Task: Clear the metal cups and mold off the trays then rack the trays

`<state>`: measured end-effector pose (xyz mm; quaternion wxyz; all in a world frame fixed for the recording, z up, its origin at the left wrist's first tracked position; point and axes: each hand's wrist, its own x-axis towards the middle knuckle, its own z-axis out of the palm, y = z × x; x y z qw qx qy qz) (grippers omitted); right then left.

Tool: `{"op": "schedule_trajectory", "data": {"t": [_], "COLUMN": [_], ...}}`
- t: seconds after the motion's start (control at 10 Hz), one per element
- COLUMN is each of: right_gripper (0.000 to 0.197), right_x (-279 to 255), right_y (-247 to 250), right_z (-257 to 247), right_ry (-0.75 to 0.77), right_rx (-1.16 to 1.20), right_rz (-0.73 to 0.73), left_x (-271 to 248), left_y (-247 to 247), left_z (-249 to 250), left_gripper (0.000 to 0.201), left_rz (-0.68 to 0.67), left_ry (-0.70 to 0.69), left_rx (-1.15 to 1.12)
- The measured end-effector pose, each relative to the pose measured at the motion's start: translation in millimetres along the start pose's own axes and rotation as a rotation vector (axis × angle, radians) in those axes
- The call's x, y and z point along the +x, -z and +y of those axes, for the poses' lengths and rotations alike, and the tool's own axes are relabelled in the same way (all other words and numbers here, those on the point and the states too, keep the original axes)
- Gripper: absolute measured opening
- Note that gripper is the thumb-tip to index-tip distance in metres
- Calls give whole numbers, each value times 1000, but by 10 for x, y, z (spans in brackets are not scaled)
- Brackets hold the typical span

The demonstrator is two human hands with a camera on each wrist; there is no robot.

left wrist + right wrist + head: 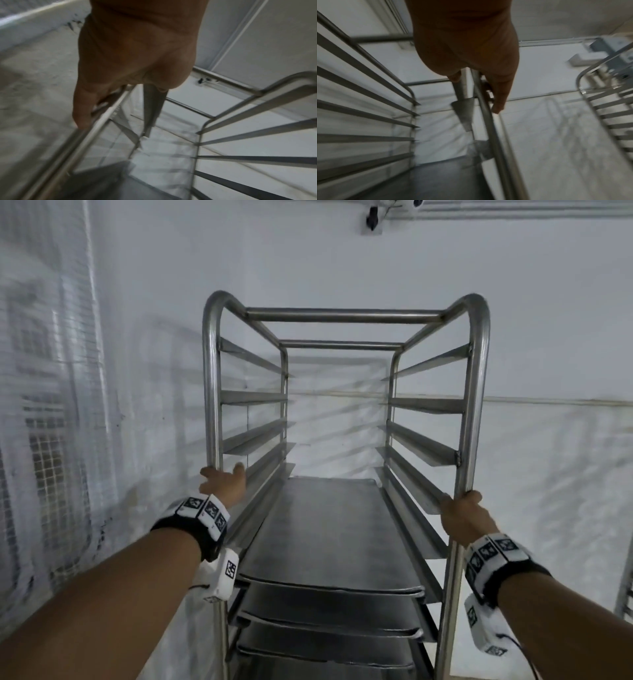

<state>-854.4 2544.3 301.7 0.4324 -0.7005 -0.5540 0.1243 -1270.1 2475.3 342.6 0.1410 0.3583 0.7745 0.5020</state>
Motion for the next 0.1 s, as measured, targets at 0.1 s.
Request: {"op": "schedule_trajectory", "data": {"t": [0.1], "right_gripper": [79], "right_x": [-431], "right_y": [-175], "right_z": [200], "right_ry": [125], "right_rx": [25], "right_rz": [-41], "left_x": [-475], "left_y": [-89], "left_z": [-148], "left_gripper": [85], "left_rz": [-61], "left_ry": [-216], "left_rx": [-20]}}
